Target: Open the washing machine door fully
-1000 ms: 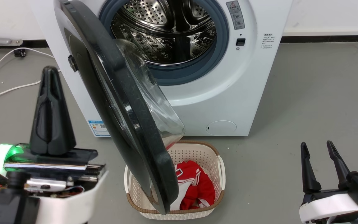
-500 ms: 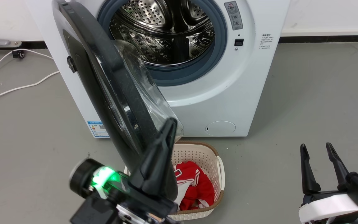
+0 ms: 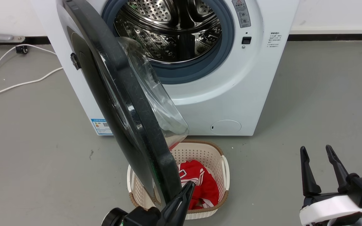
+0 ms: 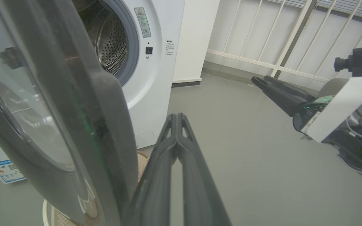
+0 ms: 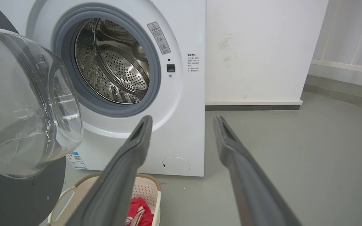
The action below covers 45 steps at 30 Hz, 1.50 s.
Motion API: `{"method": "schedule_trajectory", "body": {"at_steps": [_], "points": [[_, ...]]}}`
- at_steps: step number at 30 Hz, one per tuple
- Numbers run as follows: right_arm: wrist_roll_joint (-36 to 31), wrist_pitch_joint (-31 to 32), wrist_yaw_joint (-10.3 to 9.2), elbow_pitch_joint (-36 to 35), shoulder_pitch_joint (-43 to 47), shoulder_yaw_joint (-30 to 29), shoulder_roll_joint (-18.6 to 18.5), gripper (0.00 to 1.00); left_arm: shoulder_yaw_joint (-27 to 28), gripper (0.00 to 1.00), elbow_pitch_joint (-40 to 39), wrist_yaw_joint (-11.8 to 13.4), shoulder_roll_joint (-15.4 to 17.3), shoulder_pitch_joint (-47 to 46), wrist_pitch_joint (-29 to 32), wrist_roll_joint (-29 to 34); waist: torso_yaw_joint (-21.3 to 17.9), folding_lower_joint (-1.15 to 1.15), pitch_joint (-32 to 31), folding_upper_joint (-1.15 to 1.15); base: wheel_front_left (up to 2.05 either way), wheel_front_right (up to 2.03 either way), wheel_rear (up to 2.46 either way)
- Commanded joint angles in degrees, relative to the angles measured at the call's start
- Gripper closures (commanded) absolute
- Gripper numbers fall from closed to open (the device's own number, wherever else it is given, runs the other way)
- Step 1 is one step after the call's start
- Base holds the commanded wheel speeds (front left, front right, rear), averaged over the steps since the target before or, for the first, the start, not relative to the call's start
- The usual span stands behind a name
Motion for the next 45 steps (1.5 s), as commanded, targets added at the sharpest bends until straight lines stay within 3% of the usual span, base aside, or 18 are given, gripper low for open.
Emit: {"method": "schedule_trajectory", "body": {"at_steps": [1,14,26,37,45], "points": [[0.4,0.0,-0.04,0.2,-0.5,0.1,0.1,0.00,0.2,1.00,1.5,0.4,0.0,-1.5,-1.2,0.7,-0.1,0.00,0.2,0.00,0.00,0.00,0.00],[0.8,0.2,-0.04,1.0,-1.3,0.6,0.1,0.00,2.0,1.00,8.2,1.7,-0.5,-7.6,-5.7,1.6,-1.3,0.00,0.9,0.00,0.00,0.00,0.00],[1.4,0.8,-0.04,1.5,-0.9,0.7,0.1,0.00,2.9,1.00,10.1,4.1,-0.4,-5.8,-7.4,1.5,-0.9,0.00,0.7,0.00,0.00,0.00,0.00],[1.7,1.1,-0.04,1.2,0.4,0.9,0.1,0.00,3.7,1.00,7.6,6.5,0.5,-1.6,-8.4,1.1,6.8,0.00,0.9,0.00,0.00,0.00,0.00],[1.9,1.3,-0.04,1.0,0.4,0.0,0.1,0.00,4.2,1.00,5.4,7.7,0.7,0.1,-8.3,0.6,14.5,0.00,1.4,0.00,0.00,0.00,0.00]]}}
